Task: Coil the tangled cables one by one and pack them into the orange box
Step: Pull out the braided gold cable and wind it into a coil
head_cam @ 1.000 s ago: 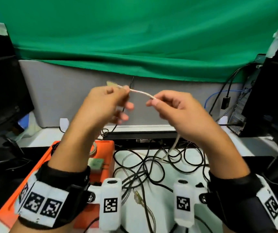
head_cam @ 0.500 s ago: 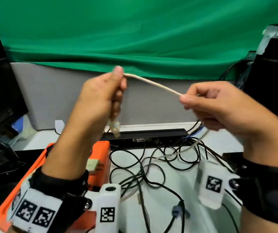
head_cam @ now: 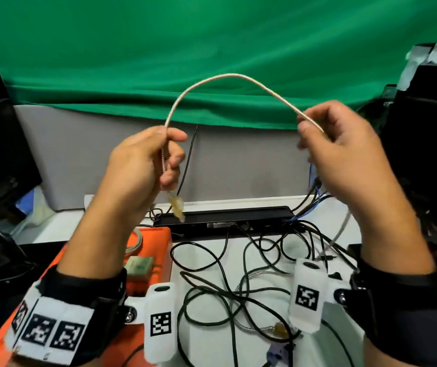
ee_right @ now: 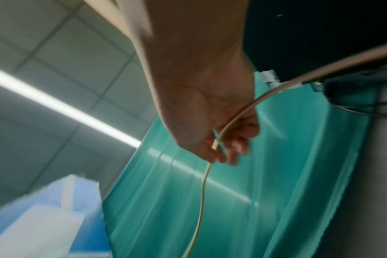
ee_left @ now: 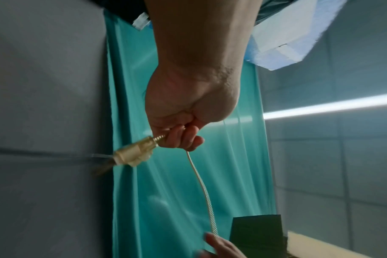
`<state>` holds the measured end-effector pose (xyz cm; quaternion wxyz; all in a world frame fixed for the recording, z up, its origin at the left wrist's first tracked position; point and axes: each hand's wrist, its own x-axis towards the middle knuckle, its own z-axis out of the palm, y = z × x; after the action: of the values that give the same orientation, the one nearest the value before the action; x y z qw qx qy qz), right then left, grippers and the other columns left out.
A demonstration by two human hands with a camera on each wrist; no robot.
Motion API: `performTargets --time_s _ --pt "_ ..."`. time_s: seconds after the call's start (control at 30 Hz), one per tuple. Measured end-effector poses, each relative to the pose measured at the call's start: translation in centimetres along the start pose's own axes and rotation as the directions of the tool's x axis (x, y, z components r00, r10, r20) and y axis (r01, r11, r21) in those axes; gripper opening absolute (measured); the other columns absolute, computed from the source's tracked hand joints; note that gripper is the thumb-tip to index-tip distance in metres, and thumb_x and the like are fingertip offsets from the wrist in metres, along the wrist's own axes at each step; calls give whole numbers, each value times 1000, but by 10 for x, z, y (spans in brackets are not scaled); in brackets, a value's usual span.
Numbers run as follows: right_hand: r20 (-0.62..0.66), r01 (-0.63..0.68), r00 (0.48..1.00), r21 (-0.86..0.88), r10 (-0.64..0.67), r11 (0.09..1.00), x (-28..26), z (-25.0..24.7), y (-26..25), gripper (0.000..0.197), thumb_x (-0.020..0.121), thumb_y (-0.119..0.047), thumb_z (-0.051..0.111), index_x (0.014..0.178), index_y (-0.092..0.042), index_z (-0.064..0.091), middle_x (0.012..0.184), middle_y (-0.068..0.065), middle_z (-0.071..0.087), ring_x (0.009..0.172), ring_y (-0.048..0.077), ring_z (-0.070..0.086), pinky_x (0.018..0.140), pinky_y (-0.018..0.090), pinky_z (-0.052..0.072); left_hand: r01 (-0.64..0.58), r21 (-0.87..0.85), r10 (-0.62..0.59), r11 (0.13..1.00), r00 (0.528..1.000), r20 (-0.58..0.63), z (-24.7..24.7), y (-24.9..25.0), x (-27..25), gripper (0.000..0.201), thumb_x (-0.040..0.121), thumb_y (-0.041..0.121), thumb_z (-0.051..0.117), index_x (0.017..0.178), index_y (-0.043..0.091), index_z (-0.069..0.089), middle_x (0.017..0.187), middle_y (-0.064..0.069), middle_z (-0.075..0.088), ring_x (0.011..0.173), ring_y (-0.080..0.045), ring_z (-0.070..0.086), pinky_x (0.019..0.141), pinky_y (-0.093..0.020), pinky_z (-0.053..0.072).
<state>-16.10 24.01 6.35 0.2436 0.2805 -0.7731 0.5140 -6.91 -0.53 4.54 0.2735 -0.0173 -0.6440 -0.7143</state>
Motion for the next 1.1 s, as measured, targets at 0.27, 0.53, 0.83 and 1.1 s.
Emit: performTargets --time_s 0.27,0.53,0.83,1.1 --pt "225 192 963 -197 -146 961 -17 42 -28 48 107 -30 42 153 -41 35 146 -9 51 137 11 44 124 47 15 211 -231 -117 950 924 364 26 2 -13 28 99 23 39 101 8 63 60 2 37 42 -8 22 47 -26 13" --pt "489 119 872 -223 5 967 -21 46 -20 32 107 -41 41 135 -51 53 63 -26 58 64 5 50 65 32 43 19 -590 78 807 987 138 13 10 -3 33 110 33 28 89 20 49 62 10 53 49 -4 48 52 -17 42" --pt "642 201 755 -33 -133 979 -33 33 -49 12 95 -20 58 95 -19 70 67 -1 58 59 13 49 60 35 44 -508 436 401 743 859 317 34 -9 -20 30 107 29 43 86 10 55 71 -3 67 65 -18 67 62 -35 54" --pt "287 151 939 153 -190 977 -14 0 -20 14 85 -39 76 86 -25 74 73 4 67 68 26 57 66 42 47 -34 180 -58 983 876 479 14 3 -19 41 104 35 46 89 6 71 51 2 37 40 -12 28 42 -21 25"
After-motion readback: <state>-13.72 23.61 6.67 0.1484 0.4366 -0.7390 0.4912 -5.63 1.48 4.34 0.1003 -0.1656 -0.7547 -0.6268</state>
